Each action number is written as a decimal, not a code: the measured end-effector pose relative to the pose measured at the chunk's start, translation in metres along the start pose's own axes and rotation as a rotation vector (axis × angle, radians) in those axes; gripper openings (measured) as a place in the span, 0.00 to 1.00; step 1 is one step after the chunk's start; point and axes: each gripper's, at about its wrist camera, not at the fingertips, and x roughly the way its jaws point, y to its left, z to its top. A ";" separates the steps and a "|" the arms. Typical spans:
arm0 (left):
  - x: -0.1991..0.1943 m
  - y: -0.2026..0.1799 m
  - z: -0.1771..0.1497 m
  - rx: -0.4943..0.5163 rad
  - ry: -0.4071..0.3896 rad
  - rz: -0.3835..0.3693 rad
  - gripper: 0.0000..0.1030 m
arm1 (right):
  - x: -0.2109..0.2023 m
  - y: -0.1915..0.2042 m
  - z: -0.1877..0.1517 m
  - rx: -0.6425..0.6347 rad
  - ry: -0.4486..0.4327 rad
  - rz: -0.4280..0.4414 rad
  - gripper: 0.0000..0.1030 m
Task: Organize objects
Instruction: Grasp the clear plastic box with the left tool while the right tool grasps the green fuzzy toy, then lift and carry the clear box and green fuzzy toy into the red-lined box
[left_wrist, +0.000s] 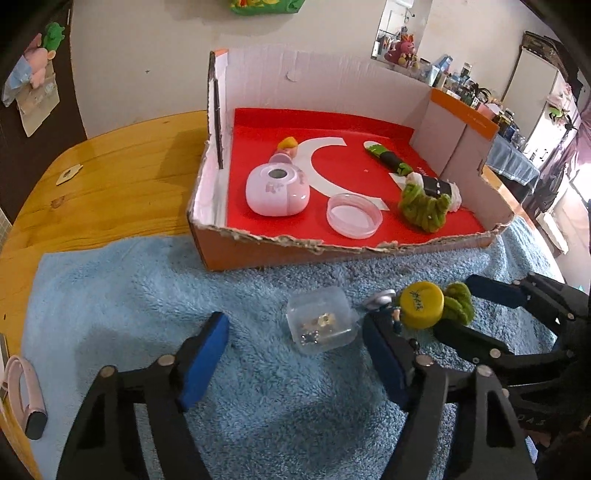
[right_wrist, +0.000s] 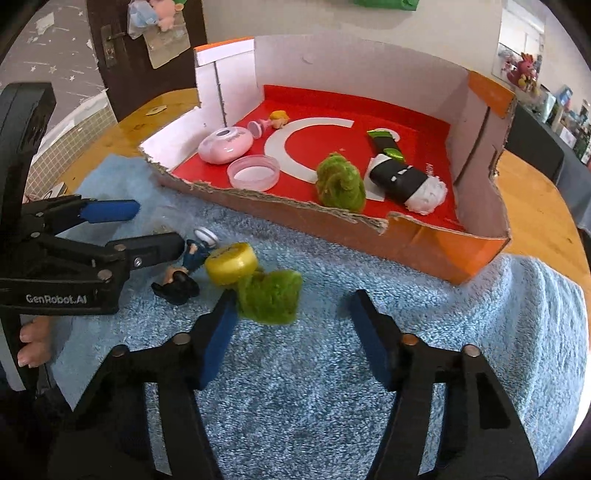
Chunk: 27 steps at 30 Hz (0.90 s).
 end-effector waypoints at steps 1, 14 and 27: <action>-0.001 0.000 0.000 -0.001 -0.005 -0.005 0.68 | 0.000 0.001 0.000 -0.006 -0.002 0.003 0.46; -0.012 -0.010 -0.004 0.029 -0.031 -0.031 0.36 | -0.009 0.008 -0.001 -0.019 -0.038 0.039 0.28; -0.020 -0.012 -0.008 0.038 -0.047 -0.026 0.36 | -0.016 0.006 -0.004 -0.002 -0.054 0.041 0.28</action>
